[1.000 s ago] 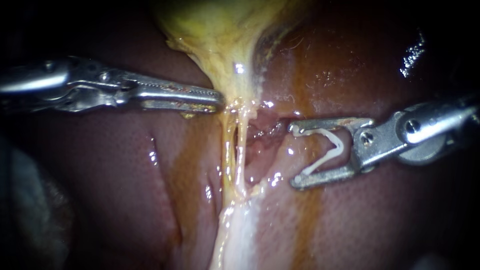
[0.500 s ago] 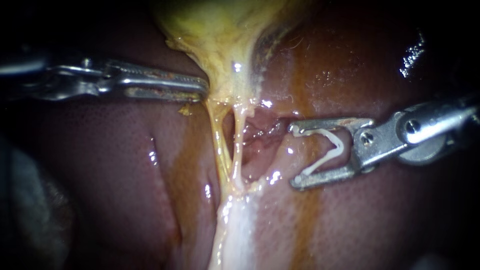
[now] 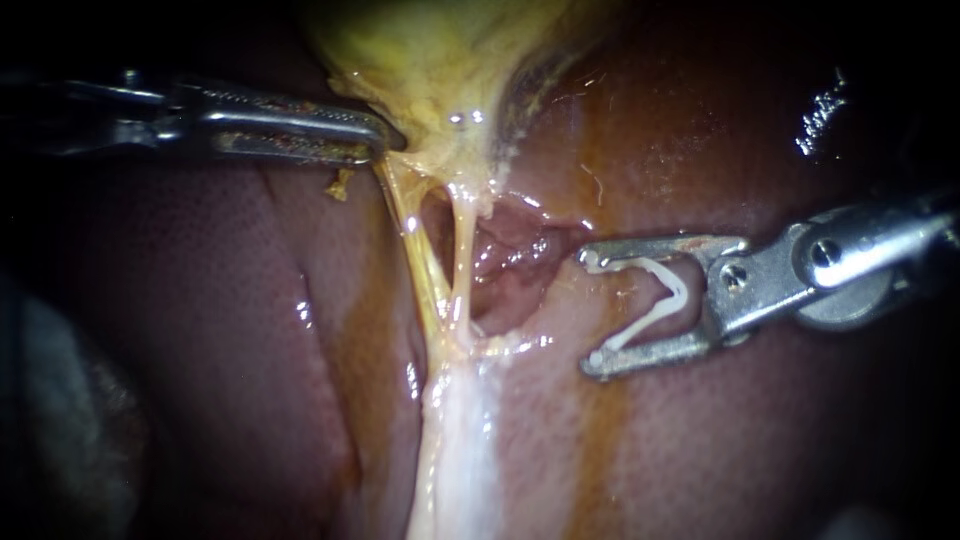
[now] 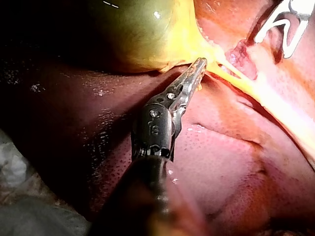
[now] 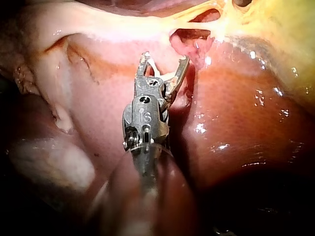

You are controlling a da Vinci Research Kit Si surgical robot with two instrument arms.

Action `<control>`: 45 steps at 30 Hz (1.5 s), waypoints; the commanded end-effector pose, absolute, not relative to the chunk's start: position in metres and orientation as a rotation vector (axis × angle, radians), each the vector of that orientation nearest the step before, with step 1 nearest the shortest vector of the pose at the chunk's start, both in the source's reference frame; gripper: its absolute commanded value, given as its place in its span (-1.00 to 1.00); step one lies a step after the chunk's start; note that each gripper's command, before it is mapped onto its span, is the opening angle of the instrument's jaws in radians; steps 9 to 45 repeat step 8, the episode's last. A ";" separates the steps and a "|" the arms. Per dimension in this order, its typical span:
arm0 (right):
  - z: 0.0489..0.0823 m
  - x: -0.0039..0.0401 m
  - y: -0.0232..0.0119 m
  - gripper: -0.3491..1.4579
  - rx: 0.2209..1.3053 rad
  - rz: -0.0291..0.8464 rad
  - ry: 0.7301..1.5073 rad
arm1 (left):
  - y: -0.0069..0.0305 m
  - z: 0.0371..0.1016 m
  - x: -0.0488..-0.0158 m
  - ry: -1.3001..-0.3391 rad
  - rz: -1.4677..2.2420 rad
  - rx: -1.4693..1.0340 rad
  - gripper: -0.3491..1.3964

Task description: Grabbing gallbladder

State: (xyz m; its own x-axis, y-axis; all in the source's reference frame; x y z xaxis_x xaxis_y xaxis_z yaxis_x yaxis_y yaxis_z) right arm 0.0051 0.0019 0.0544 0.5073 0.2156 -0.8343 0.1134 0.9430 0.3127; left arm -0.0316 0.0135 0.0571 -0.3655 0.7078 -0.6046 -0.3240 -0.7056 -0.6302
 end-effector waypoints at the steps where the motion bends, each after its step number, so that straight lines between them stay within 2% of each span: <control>1: 0.0544 0.0050 0.0019 -0.06 0.350 0.063 1.043 | 0.0135 0.0571 -0.0316 -0.546 2.100 -1.213 -1.00; 45: 0.0544 0.0051 0.0019 -0.06 0.350 0.063 1.043 | 0.0134 0.0572 -0.0316 -0.544 2.100 -1.213 -1.00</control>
